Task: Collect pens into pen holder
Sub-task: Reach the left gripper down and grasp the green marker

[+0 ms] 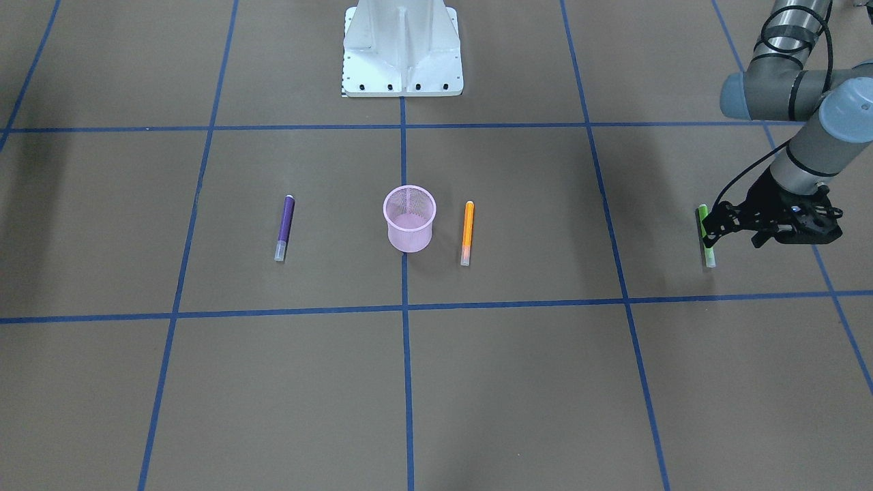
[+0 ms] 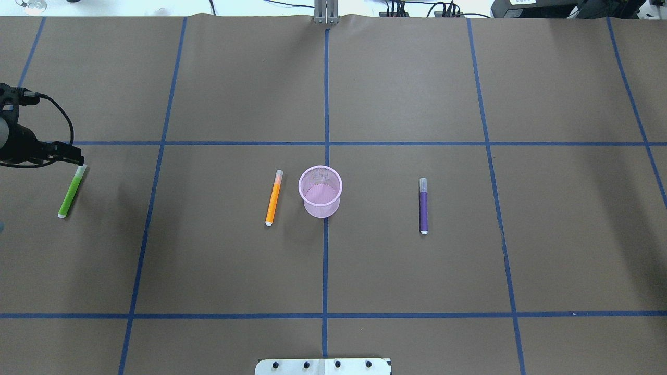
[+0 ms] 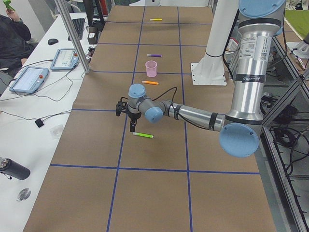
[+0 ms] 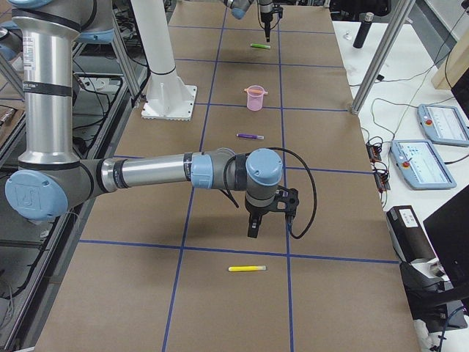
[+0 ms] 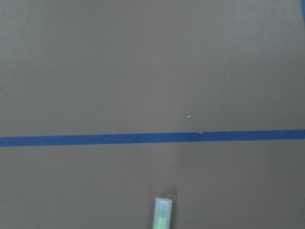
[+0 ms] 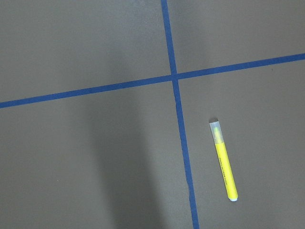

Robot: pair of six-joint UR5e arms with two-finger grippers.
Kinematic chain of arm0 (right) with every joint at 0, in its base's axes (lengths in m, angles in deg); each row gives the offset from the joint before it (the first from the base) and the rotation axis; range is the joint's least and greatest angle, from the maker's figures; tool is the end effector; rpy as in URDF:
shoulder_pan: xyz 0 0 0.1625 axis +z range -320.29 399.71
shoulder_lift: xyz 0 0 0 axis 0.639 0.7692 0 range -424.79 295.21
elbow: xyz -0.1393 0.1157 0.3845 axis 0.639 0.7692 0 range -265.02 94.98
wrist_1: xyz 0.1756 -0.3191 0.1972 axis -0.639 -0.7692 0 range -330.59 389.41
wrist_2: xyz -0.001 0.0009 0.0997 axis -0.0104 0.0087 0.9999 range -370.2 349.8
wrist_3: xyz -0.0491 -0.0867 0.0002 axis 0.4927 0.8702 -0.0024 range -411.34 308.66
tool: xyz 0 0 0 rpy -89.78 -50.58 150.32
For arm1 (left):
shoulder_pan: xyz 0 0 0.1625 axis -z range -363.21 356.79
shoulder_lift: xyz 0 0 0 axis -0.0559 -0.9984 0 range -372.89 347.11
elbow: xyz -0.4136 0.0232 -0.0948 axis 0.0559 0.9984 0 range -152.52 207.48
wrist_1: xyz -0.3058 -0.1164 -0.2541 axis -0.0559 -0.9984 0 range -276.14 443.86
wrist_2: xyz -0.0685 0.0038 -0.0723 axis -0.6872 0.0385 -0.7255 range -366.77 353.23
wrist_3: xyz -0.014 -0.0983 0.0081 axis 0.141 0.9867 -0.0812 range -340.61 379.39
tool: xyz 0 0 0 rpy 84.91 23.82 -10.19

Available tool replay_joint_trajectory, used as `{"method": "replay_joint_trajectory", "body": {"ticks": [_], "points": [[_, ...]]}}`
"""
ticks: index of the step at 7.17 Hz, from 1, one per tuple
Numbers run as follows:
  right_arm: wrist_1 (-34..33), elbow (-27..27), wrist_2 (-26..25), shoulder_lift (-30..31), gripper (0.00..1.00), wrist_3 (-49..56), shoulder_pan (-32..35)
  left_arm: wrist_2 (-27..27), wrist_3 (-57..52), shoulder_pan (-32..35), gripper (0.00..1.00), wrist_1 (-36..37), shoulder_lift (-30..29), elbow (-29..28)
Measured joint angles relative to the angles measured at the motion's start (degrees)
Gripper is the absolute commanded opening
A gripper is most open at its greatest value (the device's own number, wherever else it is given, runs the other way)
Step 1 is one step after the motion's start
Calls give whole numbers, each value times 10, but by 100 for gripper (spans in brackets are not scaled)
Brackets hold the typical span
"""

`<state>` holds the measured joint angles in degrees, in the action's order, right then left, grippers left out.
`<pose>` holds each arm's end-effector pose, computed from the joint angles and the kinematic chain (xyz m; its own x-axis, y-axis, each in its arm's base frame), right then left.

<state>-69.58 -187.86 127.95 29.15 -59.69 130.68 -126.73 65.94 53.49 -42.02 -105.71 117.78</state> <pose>0.0667 -0.4568 0.5925 0.6575 0.1574 0.7368 -0.1135 0.9875 -0.1097 0.2291 -0.5008 0.5700 0.6891 0.0363 -0.7238 0.1070 0.9827 0.1511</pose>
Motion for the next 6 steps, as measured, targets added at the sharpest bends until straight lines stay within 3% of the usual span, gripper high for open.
{"method": "replay_joint_trajectory", "body": {"ticks": [3,6], "points": [[0,1,-1,0,100,0,0,1,3,-28,91,-7,0,-17],[0,3,-1,0,100,0,0,2,0,-35,72,-7,-1,-29]]}}
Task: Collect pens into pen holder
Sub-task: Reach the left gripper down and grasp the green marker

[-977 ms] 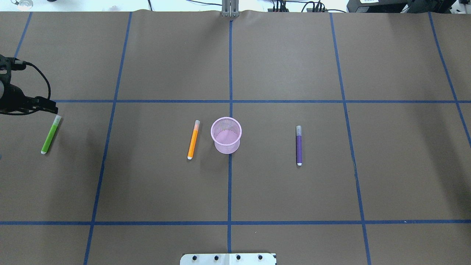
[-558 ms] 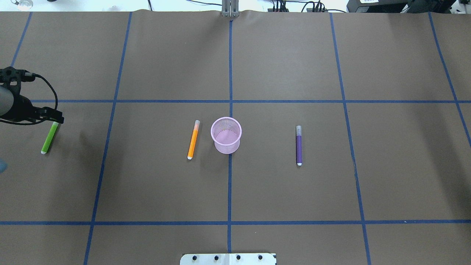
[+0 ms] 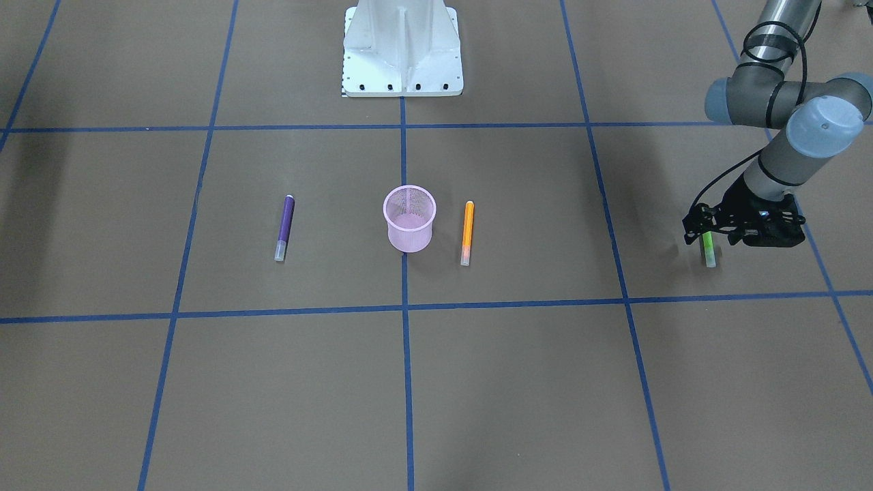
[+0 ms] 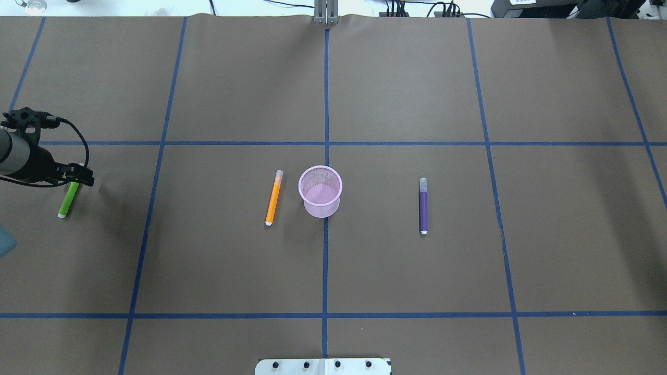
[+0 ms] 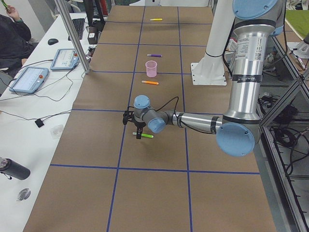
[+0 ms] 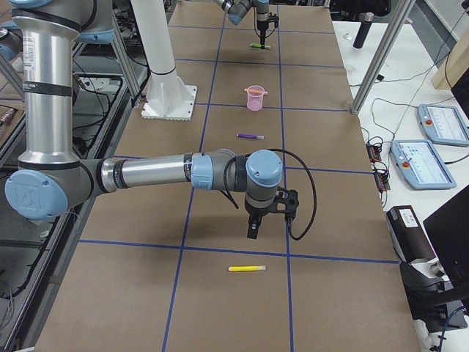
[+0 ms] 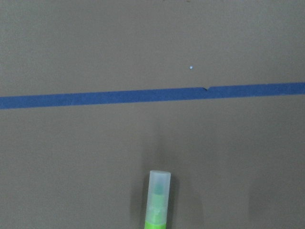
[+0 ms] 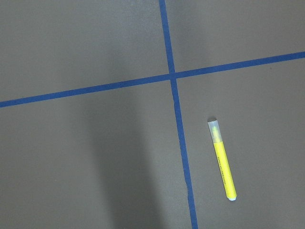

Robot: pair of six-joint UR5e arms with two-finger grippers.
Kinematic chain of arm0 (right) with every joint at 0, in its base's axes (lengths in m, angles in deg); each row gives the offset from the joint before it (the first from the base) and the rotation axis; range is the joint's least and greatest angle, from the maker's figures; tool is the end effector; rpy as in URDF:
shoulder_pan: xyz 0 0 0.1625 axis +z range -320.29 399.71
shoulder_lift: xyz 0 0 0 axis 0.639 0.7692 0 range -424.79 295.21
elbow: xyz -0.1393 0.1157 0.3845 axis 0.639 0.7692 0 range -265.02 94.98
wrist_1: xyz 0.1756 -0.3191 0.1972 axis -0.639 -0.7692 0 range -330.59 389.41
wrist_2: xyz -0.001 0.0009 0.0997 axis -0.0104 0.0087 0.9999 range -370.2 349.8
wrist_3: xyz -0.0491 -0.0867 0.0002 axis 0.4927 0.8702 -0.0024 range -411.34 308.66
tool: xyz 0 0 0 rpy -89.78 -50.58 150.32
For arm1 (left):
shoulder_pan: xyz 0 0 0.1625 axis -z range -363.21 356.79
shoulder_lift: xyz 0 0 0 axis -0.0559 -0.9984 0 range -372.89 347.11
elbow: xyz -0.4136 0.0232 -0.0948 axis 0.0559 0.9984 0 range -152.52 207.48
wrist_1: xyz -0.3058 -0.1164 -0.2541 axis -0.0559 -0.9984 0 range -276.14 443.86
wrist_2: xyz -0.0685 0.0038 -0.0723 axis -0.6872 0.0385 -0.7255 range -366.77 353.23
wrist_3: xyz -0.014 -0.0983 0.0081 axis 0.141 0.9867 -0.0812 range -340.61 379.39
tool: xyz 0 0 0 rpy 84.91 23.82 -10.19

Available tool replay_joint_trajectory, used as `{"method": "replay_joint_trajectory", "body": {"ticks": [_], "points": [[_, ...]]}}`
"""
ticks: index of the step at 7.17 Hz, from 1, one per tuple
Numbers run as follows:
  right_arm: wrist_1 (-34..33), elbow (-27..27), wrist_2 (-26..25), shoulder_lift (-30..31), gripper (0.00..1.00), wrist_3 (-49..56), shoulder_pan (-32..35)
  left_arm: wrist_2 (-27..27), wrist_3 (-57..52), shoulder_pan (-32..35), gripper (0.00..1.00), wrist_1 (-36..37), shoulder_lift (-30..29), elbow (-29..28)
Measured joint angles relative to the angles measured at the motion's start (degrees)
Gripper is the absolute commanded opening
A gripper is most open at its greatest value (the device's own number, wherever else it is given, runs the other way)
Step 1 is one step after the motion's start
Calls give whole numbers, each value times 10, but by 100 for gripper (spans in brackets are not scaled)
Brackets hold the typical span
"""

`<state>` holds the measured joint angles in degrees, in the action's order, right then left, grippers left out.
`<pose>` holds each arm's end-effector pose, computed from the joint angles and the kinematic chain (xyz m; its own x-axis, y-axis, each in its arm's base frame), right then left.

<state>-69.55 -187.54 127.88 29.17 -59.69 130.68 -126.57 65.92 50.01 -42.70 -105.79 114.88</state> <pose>0.0668 -0.4566 0.5954 0.6584 0.1614 0.7352 -0.1136 0.9869 -0.1149 0.2594 -0.4869 0.5943 0.7030 0.0567 -0.7089 0.0453 0.9912 0.1242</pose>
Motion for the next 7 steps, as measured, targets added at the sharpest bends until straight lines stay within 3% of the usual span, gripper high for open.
{"method": "replay_joint_trajectory", "body": {"ticks": [4,6,7], "points": [[0,2,-1,0,100,0,0,1,-1,-1,57,0,0,-6],[0,2,-2,0,100,0,0,1,-1,-1,35,0,0,-6],[0,3,-2,0,100,0,0,1,-1,-1,16,0,0,-6]]}}
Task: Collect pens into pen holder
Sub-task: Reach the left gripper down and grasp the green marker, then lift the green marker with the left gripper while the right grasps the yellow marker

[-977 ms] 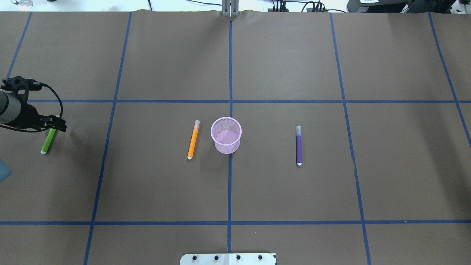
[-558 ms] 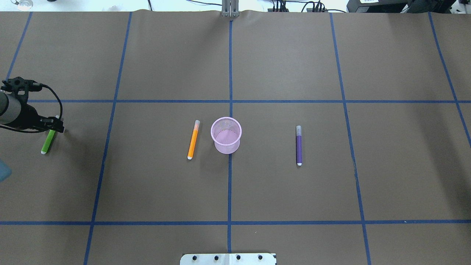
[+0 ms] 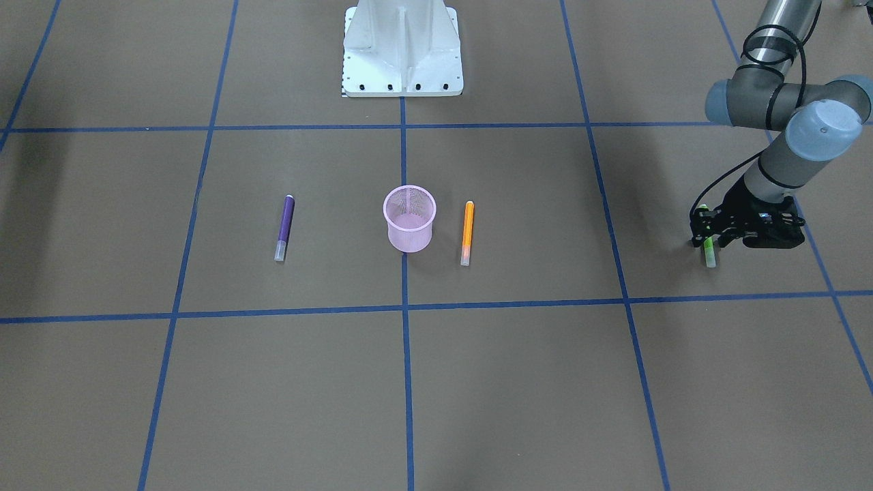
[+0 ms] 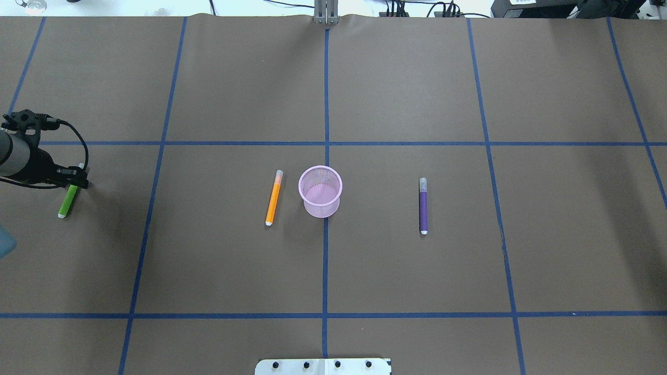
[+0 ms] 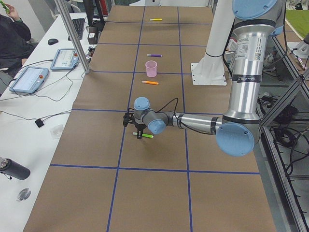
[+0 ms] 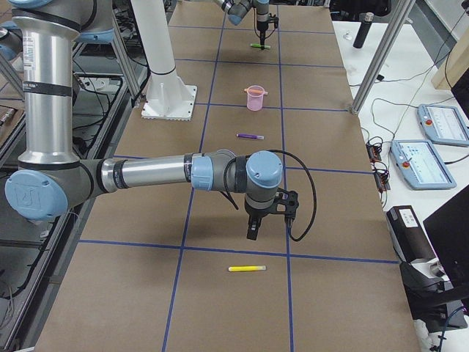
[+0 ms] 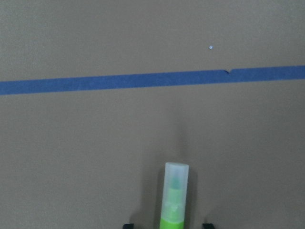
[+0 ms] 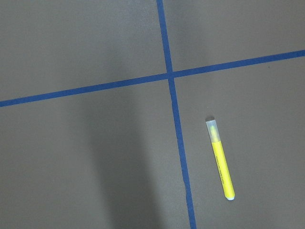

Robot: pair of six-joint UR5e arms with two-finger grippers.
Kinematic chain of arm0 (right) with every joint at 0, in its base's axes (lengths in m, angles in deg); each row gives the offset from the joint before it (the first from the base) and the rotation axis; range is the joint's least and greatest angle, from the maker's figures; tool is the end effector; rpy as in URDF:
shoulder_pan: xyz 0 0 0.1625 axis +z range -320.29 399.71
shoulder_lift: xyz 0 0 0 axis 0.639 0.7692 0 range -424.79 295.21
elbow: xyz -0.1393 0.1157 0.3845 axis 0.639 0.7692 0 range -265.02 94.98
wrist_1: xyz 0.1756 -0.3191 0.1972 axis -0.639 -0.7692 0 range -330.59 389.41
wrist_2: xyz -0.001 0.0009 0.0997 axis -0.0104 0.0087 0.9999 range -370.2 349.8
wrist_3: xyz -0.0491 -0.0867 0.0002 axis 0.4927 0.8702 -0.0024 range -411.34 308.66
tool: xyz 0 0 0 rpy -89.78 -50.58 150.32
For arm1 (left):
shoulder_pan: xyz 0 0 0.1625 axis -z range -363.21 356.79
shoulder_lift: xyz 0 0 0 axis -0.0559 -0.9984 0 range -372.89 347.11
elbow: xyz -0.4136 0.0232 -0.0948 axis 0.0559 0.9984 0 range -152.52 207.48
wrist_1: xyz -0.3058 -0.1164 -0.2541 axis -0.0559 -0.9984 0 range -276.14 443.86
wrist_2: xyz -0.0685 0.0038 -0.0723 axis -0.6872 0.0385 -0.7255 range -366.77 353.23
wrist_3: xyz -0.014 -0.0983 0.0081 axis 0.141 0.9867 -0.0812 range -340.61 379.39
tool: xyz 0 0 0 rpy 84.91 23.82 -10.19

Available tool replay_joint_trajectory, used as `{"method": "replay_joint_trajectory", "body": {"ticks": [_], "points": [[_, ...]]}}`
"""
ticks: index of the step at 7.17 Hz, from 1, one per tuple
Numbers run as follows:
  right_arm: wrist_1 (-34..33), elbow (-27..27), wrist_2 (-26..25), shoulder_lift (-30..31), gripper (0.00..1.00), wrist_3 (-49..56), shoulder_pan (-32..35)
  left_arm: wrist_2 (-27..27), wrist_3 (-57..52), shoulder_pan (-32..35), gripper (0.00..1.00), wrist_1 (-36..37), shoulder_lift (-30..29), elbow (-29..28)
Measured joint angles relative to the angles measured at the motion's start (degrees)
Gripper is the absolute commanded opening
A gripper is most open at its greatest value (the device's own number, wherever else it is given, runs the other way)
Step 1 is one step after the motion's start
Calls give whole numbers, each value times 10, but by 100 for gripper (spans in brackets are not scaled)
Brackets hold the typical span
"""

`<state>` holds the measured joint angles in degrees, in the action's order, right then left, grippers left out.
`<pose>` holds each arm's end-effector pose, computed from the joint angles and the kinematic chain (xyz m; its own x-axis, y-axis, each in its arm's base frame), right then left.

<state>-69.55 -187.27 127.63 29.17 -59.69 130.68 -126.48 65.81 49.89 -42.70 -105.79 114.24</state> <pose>0.0670 -0.4566 0.5980 0.6615 0.1649 0.7316 -0.1140 0.9863 -0.1191 0.2603 -0.4864 0.6002 0.7085 0.0537 -0.7037 0.0418 0.9922 0.1178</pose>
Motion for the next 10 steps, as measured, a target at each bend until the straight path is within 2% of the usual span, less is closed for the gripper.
{"method": "replay_joint_trajectory", "body": {"ticks": [1,5,7,10], "points": [[0,0,0,0,100,0,0,0,1,0,0,0,0,1],[0,1,-2,-2,100,1,0,-2,8,2,0,-1,2,15],[1,-2,2,-4,100,1,0,13,8,7,0,-1,4,80],[1,-7,-1,-11,100,7,-4,97,36,6,0,1,-17,188]]}}
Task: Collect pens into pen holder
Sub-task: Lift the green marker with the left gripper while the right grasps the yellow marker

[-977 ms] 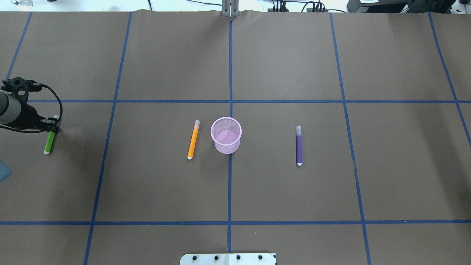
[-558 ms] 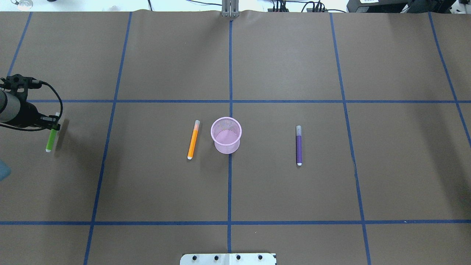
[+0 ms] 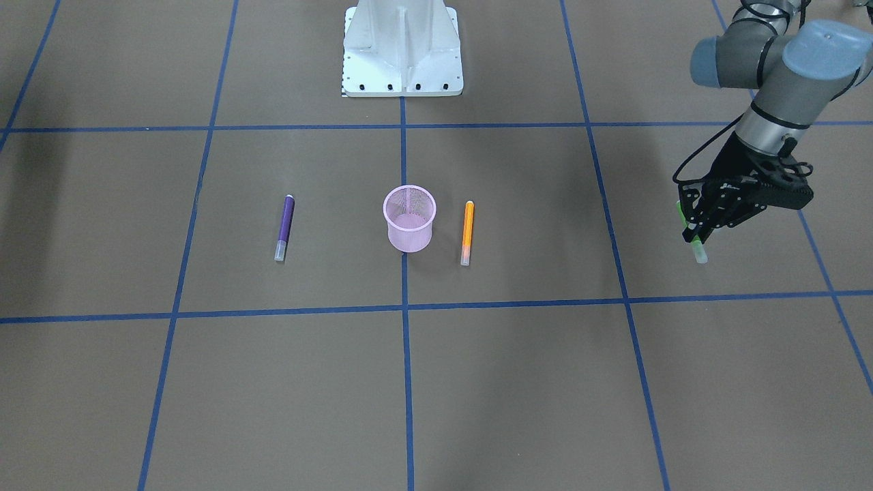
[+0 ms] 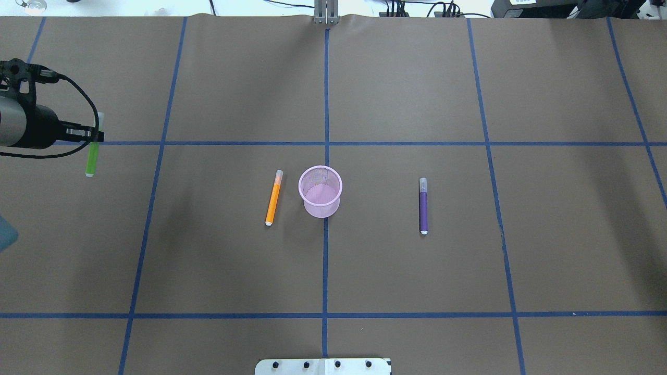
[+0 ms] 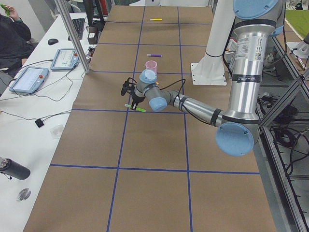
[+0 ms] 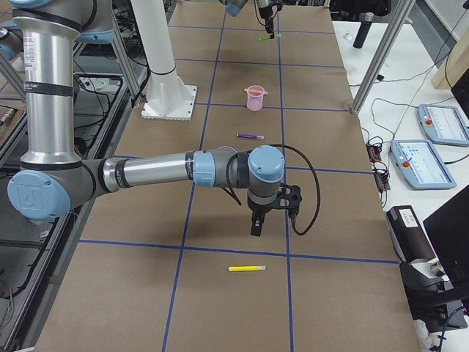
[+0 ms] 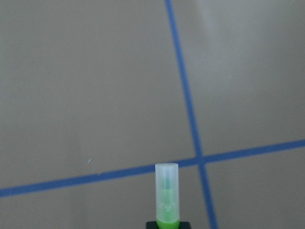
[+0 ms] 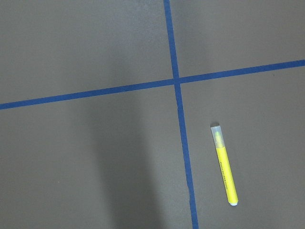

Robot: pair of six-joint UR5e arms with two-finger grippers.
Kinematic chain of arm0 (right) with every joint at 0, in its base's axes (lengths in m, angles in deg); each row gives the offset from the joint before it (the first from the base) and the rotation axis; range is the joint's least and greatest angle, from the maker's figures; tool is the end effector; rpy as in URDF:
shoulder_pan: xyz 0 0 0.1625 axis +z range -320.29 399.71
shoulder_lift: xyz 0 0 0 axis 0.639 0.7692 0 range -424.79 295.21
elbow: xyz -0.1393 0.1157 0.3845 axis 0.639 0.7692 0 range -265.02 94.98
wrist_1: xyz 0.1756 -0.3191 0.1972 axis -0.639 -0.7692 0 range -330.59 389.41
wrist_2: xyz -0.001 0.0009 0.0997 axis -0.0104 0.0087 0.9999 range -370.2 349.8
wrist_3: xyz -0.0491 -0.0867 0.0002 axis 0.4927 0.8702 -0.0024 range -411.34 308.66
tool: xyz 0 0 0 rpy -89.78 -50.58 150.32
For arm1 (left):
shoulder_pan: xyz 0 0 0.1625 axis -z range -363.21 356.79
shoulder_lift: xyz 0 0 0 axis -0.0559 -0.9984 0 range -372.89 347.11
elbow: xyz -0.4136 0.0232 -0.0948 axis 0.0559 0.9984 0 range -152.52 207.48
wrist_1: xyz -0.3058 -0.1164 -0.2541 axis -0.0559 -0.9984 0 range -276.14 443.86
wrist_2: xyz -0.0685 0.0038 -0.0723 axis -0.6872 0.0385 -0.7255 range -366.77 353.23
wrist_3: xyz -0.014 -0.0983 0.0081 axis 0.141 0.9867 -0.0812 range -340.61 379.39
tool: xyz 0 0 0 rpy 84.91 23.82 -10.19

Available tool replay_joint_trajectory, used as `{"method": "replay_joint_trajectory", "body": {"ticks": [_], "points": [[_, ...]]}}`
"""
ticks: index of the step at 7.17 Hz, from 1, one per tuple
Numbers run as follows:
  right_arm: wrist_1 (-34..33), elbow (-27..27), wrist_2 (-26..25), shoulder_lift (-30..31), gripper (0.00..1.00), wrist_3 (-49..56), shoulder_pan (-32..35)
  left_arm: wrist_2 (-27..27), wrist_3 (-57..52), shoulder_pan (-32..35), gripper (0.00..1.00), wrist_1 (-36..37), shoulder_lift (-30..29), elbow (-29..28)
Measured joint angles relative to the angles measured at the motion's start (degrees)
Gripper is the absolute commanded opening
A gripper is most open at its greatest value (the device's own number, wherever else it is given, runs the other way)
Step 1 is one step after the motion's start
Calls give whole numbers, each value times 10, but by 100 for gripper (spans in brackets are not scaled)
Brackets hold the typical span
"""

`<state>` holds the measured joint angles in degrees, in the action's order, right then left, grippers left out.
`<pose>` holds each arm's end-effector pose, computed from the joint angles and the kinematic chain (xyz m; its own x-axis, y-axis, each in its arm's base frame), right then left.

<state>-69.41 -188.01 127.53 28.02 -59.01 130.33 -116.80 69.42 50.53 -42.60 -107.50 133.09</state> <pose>0.0645 -0.4658 0.5824 0.6653 0.1231 0.7364 -0.1004 0.9921 -0.0752 0.2366 -0.4902 0.4187 0.6269 0.1658 -0.7613 0.2422 0.8872 0.3927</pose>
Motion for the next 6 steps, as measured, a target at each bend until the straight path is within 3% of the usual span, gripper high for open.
{"method": "replay_joint_trajectory", "body": {"ticks": [4,6], "points": [[31,38,-1,12,100,1,-20,161,132,-38,0,-27,-83,48],[155,144,-5,10,100,2,-23,267,153,-103,0,-30,-131,41]]}}
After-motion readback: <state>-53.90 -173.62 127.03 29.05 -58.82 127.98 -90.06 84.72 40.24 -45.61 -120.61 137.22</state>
